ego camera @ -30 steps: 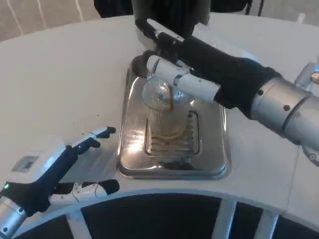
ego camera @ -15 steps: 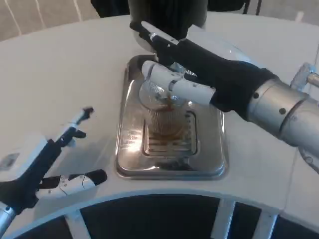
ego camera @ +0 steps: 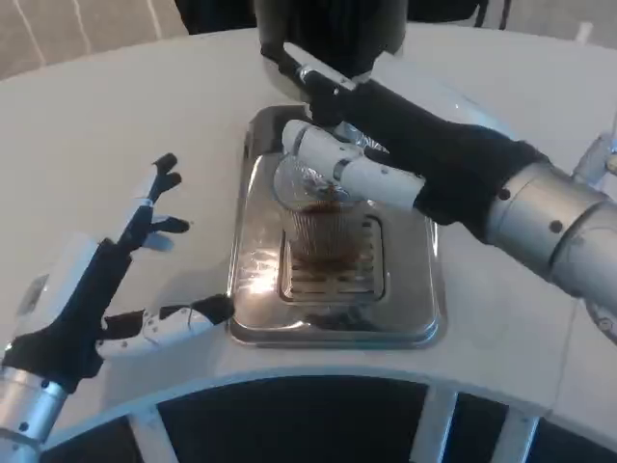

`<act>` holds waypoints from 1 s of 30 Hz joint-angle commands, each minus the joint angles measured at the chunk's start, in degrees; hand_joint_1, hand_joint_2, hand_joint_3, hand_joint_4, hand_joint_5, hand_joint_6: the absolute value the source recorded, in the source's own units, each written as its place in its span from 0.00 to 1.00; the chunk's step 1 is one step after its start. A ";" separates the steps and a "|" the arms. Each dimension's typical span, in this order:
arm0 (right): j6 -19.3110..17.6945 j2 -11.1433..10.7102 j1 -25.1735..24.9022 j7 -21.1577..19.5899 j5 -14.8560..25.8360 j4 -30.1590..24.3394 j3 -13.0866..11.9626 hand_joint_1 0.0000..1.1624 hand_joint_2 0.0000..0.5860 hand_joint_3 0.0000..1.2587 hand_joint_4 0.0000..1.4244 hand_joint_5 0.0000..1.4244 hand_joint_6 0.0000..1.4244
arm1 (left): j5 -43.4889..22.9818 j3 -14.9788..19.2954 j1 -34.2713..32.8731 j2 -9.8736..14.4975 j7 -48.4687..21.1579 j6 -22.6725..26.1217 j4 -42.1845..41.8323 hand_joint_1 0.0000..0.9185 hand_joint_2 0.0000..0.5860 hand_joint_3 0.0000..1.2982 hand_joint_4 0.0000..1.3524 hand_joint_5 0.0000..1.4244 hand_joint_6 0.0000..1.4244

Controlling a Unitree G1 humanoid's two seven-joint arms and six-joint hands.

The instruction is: Grasp the cup under the faucet to collect the drink, then remove the cup.

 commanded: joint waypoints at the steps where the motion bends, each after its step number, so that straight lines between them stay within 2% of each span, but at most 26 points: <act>1: -0.36 1.04 1.42 2.69 1.66 -1.30 1.73 0.00 0.90 0.00 0.00 0.00 0.00 | 0.49 -0.28 -1.74 -1.16 -0.66 0.67 1.43 0.34 0.07 0.00 0.01 0.24 0.27; 16: -0.27 0.71 1.70 3.07 1.59 -1.14 1.10 0.00 0.91 0.00 0.00 0.00 0.00 | 3.23 -4.04 -11.00 -4.48 -0.82 1.25 10.90 0.36 0.09 0.02 0.05 0.28 0.30; 30: -0.18 0.39 1.77 3.21 1.57 -0.94 0.89 0.00 0.94 0.00 0.00 0.00 0.00 | 3.58 -6.70 -16.61 -5.88 -1.26 1.33 18.56 0.36 0.10 0.03 0.06 0.30 0.32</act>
